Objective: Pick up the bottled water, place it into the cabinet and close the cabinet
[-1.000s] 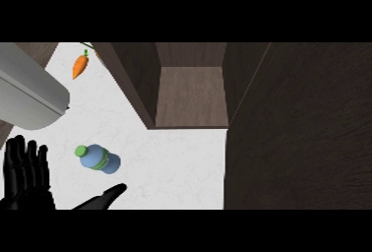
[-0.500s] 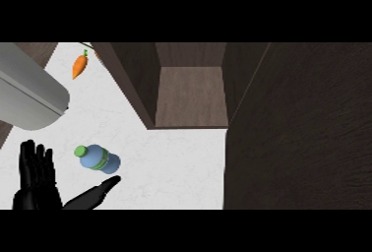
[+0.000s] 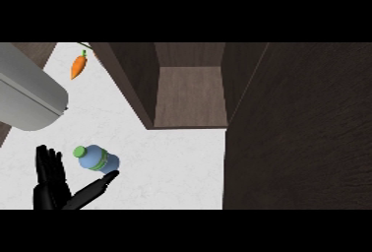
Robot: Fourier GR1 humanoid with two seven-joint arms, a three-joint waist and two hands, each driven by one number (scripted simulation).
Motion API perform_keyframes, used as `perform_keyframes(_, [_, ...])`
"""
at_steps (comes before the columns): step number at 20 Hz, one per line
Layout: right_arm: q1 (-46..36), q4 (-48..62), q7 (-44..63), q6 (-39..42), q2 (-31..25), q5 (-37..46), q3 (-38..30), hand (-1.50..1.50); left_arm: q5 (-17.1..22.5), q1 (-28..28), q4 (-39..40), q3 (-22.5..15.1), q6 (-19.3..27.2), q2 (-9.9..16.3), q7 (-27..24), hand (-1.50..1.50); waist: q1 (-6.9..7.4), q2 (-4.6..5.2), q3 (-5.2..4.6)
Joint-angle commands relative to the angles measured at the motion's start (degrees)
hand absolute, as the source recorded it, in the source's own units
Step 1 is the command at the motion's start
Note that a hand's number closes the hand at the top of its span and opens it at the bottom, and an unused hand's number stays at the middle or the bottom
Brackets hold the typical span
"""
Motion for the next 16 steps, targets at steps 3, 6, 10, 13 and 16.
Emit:
perform_keyframes(3, [7.5,-10.7,0.1,1.8,-1.6,-2.5,-0.9,-1.5,5.3,-4.8,14.9,6.9,-4.6,0.8,-11.5,-1.5,-0.38,0.01,-0.01])
perform_keyframes(6, [5.8,-5.8,-2.4,1.6,0.5,1.5,2.6,-1.5,6.9,-9.9,25.6,7.6,-5.3,-0.2,-15.5,-1.5,-0.3,0.1,0.0])
perform_keyframes(10, [10.0,-10.9,-1.6,2.7,-1.6,-2.1,0.2,-1.5,10.0,-9.3,28.8,6.8,-12.8,-0.2,-19.3,-1.5,-0.33,0.01,0.01])
perform_keyframes(13, [7.1,-6.8,-1.7,1.7,-0.5,-0.3,1.4,-1.5,11.6,-13.4,38.2,9.2,-18.7,0.5,-24.3,-1.5,-0.04,0.18,-0.01])
perform_keyframes(16, [8.7,-5.6,-4.4,4.2,-3.0,-5.1,-3.9,-1.5,13.0,-14.4,43.1,10.7,-23.5,1.8,-27.3,-1.5,-0.13,0.12,0.04])
